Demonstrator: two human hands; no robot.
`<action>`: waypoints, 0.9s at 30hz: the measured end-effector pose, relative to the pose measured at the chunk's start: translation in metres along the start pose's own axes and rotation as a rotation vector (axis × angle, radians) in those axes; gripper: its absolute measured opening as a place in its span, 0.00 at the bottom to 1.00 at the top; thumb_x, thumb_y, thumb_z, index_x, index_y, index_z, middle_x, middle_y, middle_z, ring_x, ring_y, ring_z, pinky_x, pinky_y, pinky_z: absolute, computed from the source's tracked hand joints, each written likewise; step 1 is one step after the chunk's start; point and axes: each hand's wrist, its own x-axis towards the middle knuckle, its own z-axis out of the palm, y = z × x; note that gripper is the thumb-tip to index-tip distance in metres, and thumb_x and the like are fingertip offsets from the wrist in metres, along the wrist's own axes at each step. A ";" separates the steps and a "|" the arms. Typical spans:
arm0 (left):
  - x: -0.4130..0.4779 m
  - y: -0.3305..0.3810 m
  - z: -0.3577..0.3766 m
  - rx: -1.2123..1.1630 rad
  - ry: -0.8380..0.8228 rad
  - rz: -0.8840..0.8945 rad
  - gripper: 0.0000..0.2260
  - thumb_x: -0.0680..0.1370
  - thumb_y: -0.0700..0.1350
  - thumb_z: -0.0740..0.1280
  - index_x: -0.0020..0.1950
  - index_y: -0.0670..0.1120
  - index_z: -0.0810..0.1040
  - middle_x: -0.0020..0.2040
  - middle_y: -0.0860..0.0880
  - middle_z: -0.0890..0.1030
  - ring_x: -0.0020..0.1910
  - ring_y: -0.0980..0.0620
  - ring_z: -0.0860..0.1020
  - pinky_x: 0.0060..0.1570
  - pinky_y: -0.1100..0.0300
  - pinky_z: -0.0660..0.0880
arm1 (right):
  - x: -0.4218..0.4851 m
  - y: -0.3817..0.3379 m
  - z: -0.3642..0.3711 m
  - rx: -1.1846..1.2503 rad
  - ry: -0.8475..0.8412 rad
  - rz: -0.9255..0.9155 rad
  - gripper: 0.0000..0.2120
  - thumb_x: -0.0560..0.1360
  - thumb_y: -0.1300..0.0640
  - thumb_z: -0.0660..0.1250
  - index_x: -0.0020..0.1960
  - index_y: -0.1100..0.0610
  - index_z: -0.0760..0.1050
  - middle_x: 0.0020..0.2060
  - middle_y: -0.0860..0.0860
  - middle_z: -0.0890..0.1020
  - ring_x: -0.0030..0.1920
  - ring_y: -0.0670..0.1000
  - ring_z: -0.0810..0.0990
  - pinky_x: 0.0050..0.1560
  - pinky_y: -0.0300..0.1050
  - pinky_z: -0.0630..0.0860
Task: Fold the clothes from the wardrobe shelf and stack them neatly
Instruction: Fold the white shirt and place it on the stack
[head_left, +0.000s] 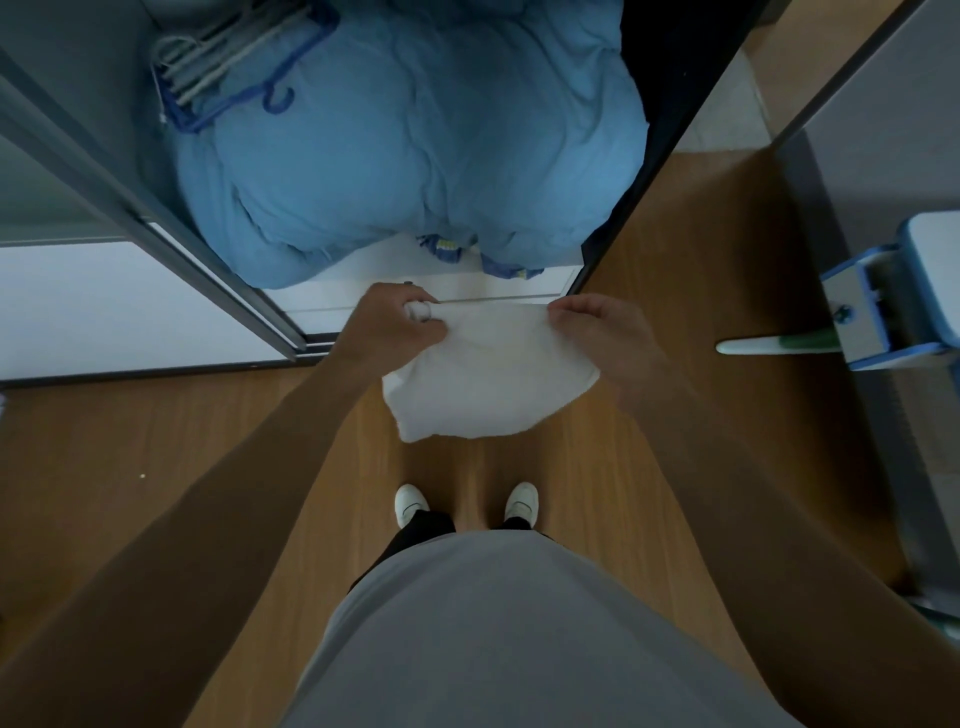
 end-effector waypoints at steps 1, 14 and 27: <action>0.002 -0.001 -0.003 -0.022 0.006 -0.010 0.05 0.71 0.40 0.74 0.45 0.42 0.84 0.36 0.55 0.78 0.32 0.66 0.75 0.30 0.76 0.67 | -0.002 -0.001 0.001 -0.058 -0.021 -0.026 0.04 0.74 0.50 0.73 0.48 0.49 0.83 0.43 0.40 0.81 0.43 0.40 0.78 0.36 0.30 0.71; 0.001 -0.009 -0.024 -0.241 0.084 -0.118 0.16 0.69 0.48 0.72 0.48 0.36 0.82 0.46 0.41 0.81 0.43 0.49 0.77 0.42 0.57 0.73 | -0.005 0.004 0.010 -0.570 -0.127 -0.436 0.12 0.76 0.52 0.73 0.54 0.59 0.80 0.52 0.52 0.79 0.45 0.46 0.77 0.46 0.38 0.75; -0.009 -0.042 0.004 -0.924 -0.444 -0.157 0.34 0.67 0.56 0.79 0.69 0.48 0.74 0.64 0.48 0.81 0.65 0.47 0.78 0.60 0.52 0.78 | -0.010 -0.007 -0.003 0.451 -0.230 0.046 0.07 0.75 0.50 0.73 0.51 0.49 0.85 0.47 0.51 0.87 0.49 0.51 0.86 0.46 0.47 0.83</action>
